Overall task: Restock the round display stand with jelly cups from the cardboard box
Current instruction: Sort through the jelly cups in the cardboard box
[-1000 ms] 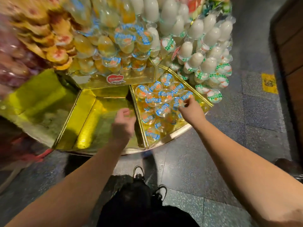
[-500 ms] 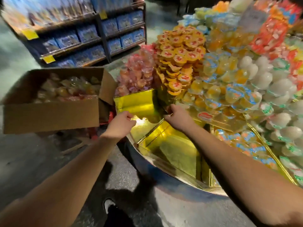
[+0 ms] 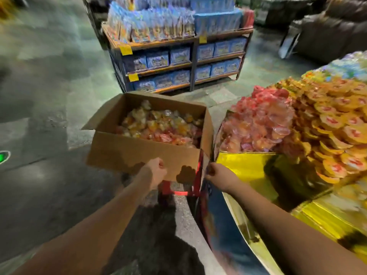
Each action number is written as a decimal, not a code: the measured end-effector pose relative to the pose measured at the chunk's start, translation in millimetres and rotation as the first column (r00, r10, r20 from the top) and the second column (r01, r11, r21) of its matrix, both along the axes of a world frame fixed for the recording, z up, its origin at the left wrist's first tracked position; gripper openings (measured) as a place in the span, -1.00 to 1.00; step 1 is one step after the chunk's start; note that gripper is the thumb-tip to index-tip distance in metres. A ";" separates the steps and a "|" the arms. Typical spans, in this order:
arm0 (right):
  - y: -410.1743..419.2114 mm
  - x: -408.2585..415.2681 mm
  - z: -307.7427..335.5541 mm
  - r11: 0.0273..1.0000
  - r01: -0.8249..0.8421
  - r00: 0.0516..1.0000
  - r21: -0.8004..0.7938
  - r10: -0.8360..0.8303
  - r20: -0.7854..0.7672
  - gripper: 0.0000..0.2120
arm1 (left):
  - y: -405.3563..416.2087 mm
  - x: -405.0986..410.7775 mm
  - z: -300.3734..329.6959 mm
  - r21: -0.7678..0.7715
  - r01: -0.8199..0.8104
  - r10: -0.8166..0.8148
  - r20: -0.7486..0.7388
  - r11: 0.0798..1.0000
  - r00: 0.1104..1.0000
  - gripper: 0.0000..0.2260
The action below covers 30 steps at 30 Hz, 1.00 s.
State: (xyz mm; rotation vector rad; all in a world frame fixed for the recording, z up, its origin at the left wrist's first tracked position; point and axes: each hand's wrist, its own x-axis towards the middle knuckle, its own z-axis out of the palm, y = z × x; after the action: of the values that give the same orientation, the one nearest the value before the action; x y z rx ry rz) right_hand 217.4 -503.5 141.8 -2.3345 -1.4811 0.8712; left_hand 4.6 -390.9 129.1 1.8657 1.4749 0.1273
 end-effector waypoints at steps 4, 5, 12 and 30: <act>43.5 -3.5 -15.3 0.997 0.026 1.000 -0.069 -0.025 0.006 -0.74 | 40.7 -3.0 -11.2 0.002 0.040 -0.040 -0.054 0.999 0.998 -0.86; 53.6 -2.1 -19.3 0.996 0.033 0.999 -0.078 -0.032 0.004 -0.73 | 50.9 0.0 -12.1 -0.006 0.050 -0.051 -0.062 0.999 0.997 -0.81; 149.2 35.3 -64.4 0.985 0.100 0.994 -0.142 -0.093 0.056 -0.73 | 138.1 39.5 -35.8 -0.004 0.125 -0.125 -0.060 0.992 0.990 -0.77; 346.5 88.5 -222.5 0.897 0.013 1.000 -0.441 -0.006 0.018 -0.76 | 372.0 197.8 -147.2 -0.083 0.128 -0.139 -0.157 0.988 0.978 -0.55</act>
State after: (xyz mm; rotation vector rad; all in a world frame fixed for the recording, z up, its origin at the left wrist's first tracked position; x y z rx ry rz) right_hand 305.9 -156.9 -80.7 -2.6605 -1.3896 1.3065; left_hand 202.3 -18.9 -18.2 1.9470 1.4355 -0.1435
